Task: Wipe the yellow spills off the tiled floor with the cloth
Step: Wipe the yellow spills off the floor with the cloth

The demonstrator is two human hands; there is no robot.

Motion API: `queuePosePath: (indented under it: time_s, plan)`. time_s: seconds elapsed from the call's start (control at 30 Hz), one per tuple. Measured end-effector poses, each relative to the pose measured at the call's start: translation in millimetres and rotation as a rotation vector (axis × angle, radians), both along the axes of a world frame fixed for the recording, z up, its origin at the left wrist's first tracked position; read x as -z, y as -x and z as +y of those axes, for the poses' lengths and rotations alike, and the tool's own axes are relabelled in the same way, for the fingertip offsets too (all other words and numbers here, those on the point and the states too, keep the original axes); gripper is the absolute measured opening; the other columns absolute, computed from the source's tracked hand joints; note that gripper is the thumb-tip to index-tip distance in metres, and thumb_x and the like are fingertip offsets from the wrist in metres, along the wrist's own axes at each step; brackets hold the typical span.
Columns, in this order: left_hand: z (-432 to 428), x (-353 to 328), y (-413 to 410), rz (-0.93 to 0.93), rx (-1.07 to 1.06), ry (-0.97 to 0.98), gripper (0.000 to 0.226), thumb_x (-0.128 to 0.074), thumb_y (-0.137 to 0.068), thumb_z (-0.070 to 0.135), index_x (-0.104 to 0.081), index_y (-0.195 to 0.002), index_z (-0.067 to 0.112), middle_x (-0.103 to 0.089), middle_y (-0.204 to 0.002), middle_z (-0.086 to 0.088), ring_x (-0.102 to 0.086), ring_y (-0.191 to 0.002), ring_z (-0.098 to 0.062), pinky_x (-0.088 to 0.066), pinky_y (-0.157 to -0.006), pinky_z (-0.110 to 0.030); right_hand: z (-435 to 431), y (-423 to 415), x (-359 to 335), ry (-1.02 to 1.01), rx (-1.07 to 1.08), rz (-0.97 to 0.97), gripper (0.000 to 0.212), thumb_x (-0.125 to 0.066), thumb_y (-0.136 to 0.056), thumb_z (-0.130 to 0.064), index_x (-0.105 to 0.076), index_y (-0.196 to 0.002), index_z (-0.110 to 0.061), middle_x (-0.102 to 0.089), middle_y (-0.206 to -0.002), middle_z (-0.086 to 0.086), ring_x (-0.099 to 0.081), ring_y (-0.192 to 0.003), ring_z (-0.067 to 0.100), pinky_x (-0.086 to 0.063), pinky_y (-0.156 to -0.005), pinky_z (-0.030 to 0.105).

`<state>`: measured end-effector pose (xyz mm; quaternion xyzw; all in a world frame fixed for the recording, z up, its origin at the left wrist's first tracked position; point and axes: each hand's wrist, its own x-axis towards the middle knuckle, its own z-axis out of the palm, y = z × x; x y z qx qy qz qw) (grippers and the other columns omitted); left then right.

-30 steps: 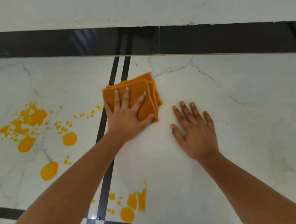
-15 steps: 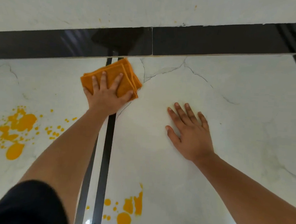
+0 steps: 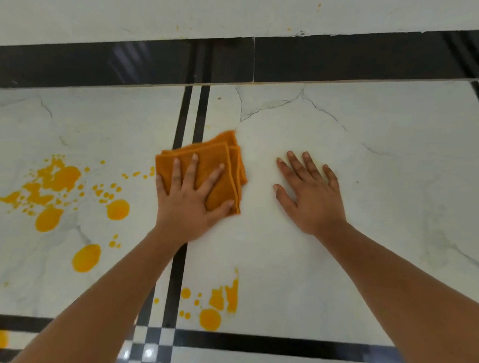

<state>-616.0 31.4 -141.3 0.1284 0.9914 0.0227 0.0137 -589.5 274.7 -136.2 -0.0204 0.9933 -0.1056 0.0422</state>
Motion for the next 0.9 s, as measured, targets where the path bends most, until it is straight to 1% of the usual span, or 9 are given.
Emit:
queuePosePath:
  time_s: [0.07, 0.2, 0.4, 0.47, 0.57, 0.73, 0.77, 0.87, 0.9]
  plan:
    - [-16.2, -5.3, -9.0, -0.06, 0.024, 0.003, 0.082, -0.007, -0.066, 0.087, -0.001, -0.14, 0.054, -0.003, -0.158, -0.002, -0.001, -0.143, -0.035, -0.007, -0.109, -0.061, -1.4, -0.4, -3.4, 0.015, -0.003, -0.007, 0.071, -0.001, -0.082, -0.06, -0.01, -0.148, -0.035, -0.008, -0.157, -0.01, -0.001, -0.145, 0.012, -0.001, -0.114, 0.039]
    - [-11.5, -8.3, -2.5, -0.106, -0.225, -0.029, 0.08, -0.017, -0.072, 0.084, 0.003, -0.142, 0.051, 0.001, -0.158, -0.006, 0.001, -0.142, -0.038, -0.003, -0.109, -0.063, -4.8, -12.1, -11.5, 0.086, -0.006, -0.044, 0.059, -0.021, -0.095, -0.053, -0.006, -0.149, -0.031, -0.005, -0.158, -0.008, 0.002, -0.145, 0.012, 0.003, -0.115, 0.04]
    - [-15.6, -9.2, -127.7, -0.124, 0.216, -0.009, 0.079, -0.009, -0.072, 0.086, 0.005, -0.142, 0.051, 0.013, -0.155, 0.0, 0.014, -0.141, -0.034, -0.002, -0.109, -0.064, -6.0, -49.5, -18.7, 0.069, -0.141, -0.09, 0.067, -0.01, -0.089, -0.059, -0.007, -0.149, -0.029, -0.006, -0.158, -0.006, 0.003, -0.145, 0.012, 0.006, -0.115, 0.037]
    - [-22.0, -11.4, -100.6, -0.126, 0.111, 0.003, 0.08, -0.003, -0.067, 0.088, 0.009, -0.139, 0.054, 0.013, -0.155, 0.001, 0.011, -0.142, -0.033, -0.004, -0.11, -0.063, -6.5, -58.4, -19.4, 0.048, -0.173, -0.081, 0.072, -0.003, -0.084, -0.062, -0.007, -0.149, -0.03, -0.006, -0.158, -0.007, 0.003, -0.145, 0.012, 0.006, -0.114, 0.037]
    - [-12.6, -14.0, -101.4, -0.134, -0.177, -0.028, 0.083, -0.009, -0.066, 0.086, 0.008, -0.14, 0.052, 0.005, -0.157, -0.006, 0.006, -0.142, -0.038, 0.002, -0.109, -0.06, -6.0, -74.0, -20.1, 0.016, -0.227, -0.103, 0.071, -0.002, -0.085, -0.062, -0.006, -0.148, -0.03, -0.005, -0.158, -0.007, 0.005, -0.145, 0.011, 0.006, -0.114, 0.037]
    - [-26.0, -9.5, -196.5, -0.094, 0.222, 0.01, 0.079, -0.019, -0.077, 0.082, -0.008, -0.146, 0.044, -0.004, -0.157, -0.008, -0.001, -0.142, -0.039, -0.017, -0.105, -0.068, -7.7, -100.7, -24.9, -0.012, -0.257, -0.132, 0.079, 0.008, -0.079, -0.063, -0.003, -0.149, -0.029, -0.002, -0.158, -0.006, 0.007, -0.144, 0.013, 0.007, -0.114, 0.036]
    - [-33.4, -10.3, -186.2, -0.091, 0.169, 0.022, 0.079, -0.016, -0.076, 0.083, -0.006, -0.145, 0.045, -0.004, -0.157, -0.007, -0.001, -0.142, -0.038, -0.016, -0.106, -0.067, -10.1, -105.6, -25.2, -0.017, -0.274, -0.141, 0.079, 0.008, -0.078, -0.065, -0.002, -0.149, -0.029, -0.001, -0.158, -0.006, 0.007, -0.144, 0.013, 0.009, -0.113, 0.036]
    - [-32.6, -14.5, -156.8, -0.144, -0.246, -0.006, 0.081, -0.005, -0.068, 0.085, 0.01, -0.14, 0.05, 0.002, -0.157, -0.008, 0.004, -0.142, -0.039, -0.002, -0.11, -0.061, -17.3, -116.3, -23.3, -0.022, -0.29, -0.157, 0.081, 0.009, -0.077, -0.066, -0.001, -0.149, -0.029, 0.0, -0.158, -0.007, 0.008, -0.144, 0.013, 0.01, -0.112, 0.034]
    - [-27.2, -14.8, -166.1, -0.134, -0.276, -0.016, 0.082, -0.006, -0.069, 0.085, 0.011, -0.14, 0.049, 0.003, -0.157, -0.009, 0.004, -0.142, -0.04, -0.001, -0.109, -0.06, -19.5, -118.9, -23.2, -0.013, -0.281, -0.158, 0.081, 0.01, -0.076, -0.065, -0.001, -0.149, -0.029, 0.0, -0.158, -0.007, 0.008, -0.144, 0.013, 0.01, -0.112, 0.034]
